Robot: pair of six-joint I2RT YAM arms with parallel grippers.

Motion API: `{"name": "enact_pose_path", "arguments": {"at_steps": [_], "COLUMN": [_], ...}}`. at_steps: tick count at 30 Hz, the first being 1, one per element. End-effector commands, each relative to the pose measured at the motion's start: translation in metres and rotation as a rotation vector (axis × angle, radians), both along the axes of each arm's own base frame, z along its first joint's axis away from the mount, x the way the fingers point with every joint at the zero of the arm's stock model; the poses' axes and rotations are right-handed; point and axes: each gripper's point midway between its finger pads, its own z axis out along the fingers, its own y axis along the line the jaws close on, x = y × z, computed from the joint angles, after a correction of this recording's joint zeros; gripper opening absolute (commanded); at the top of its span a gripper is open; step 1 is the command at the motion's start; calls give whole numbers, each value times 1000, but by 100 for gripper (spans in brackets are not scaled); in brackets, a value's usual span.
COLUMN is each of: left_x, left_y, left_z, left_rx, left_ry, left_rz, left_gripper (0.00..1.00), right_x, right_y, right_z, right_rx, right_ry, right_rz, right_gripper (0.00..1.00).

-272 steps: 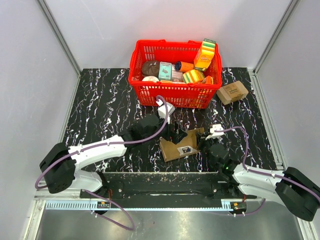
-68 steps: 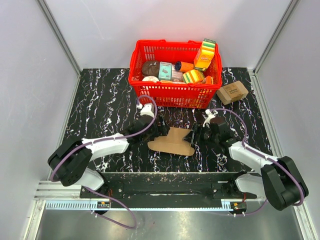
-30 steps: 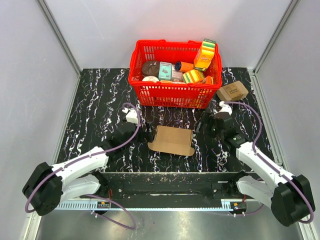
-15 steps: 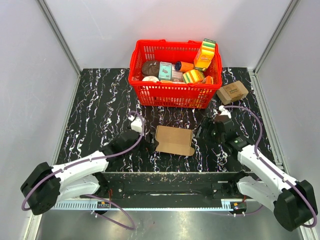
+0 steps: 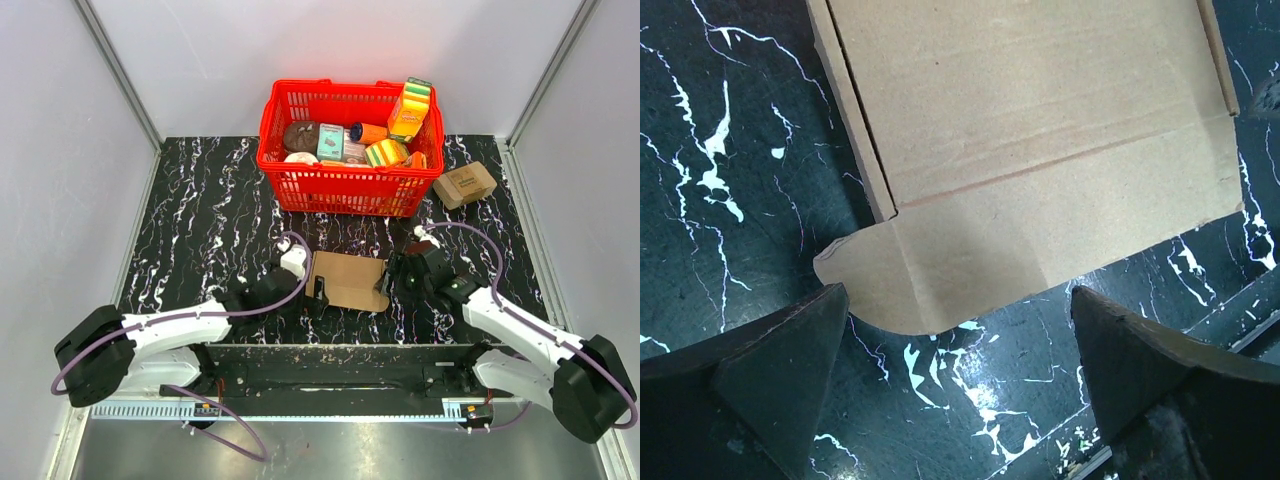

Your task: Fold the paper box

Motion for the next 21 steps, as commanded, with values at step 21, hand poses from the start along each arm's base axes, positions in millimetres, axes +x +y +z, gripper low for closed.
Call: {"name": "enact_pose_path", "arguments": {"at_steps": [21], "left_x": [6], "left_y": [-25], "left_z": [11], "left_rx": [-70], "left_ry": [2], "left_rz": [-17], "left_gripper": [97], "right_x": [-18], "right_y": [31], "right_z": [-12], "right_rx": [140], "right_ry": [89], "right_rz": [96], "right_gripper": [68]}}
